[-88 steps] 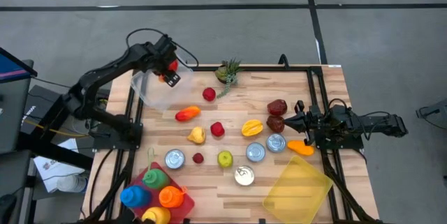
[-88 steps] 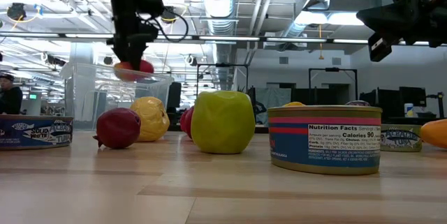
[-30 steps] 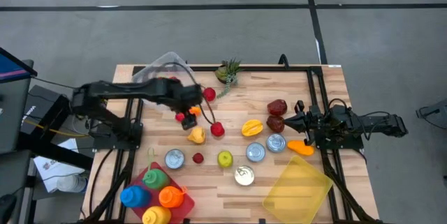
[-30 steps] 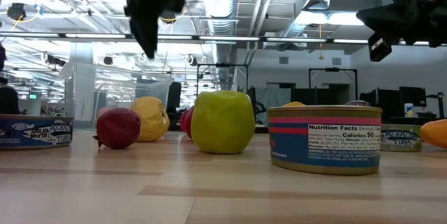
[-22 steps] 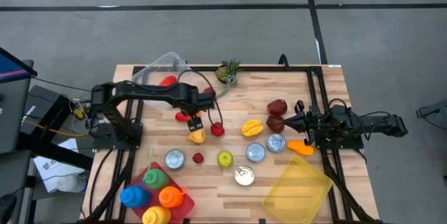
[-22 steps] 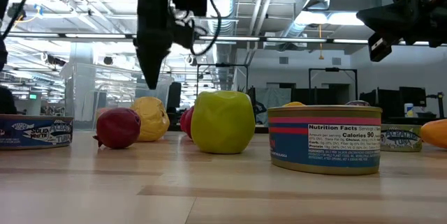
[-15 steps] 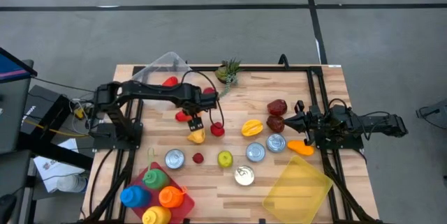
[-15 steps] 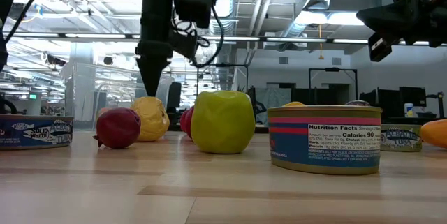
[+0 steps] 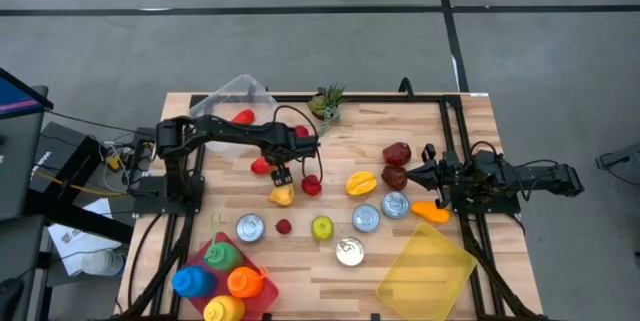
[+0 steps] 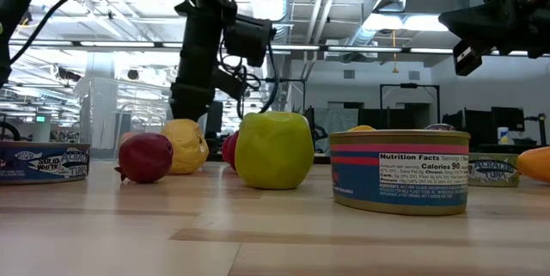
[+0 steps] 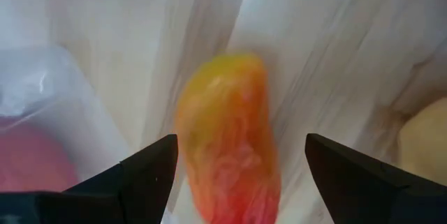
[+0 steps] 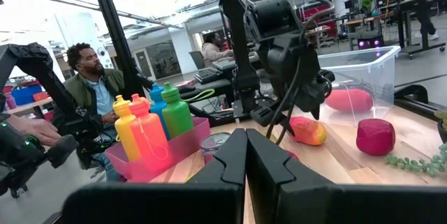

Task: Pick & Place Food Item
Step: Put the orange red mango into the transparent bin

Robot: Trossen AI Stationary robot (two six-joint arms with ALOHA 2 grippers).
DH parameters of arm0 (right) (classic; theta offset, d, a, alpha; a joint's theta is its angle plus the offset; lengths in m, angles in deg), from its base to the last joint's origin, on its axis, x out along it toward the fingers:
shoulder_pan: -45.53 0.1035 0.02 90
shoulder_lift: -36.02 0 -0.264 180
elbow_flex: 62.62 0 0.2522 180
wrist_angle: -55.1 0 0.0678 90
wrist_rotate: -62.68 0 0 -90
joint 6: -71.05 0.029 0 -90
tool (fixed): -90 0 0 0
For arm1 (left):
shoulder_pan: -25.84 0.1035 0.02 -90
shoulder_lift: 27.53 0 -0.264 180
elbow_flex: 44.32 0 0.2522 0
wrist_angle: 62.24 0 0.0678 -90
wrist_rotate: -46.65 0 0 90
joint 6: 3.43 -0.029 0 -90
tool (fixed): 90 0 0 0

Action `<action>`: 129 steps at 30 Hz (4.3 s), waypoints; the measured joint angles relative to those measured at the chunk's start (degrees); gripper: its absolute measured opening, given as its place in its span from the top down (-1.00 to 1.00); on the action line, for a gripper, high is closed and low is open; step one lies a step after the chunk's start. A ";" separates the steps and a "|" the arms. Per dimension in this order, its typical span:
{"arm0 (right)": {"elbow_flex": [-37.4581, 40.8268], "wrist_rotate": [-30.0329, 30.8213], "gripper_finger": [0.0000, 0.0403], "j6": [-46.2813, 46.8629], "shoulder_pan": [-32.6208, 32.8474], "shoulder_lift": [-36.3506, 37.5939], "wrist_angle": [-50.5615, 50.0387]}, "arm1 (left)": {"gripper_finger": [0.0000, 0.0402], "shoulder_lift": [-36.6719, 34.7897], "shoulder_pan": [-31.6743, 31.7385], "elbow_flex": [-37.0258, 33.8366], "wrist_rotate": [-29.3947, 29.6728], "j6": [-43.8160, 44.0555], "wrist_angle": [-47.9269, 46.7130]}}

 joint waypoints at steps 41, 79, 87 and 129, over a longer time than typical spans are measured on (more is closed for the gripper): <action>0.01 0.00 1.00 0.00 0.02 0.01 0.00 | -0.16 -7.43 -0.44 -3.52 -8.77 14.24 4.03; 0.01 -0.20 1.00 0.02 0.02 -2.01 -3.96 | -0.16 -36.81 -13.08 -3.44 -10.47 28.36 63.51; 0.01 -0.20 1.00 0.02 0.00 -1.96 -4.13 | -0.16 -36.11 -13.69 -3.48 -10.17 28.58 74.47; 0.01 -0.20 1.00 0.01 0.00 -1.96 -4.17 | -0.17 -34.19 -15.64 -5.84 -17.18 33.39 98.40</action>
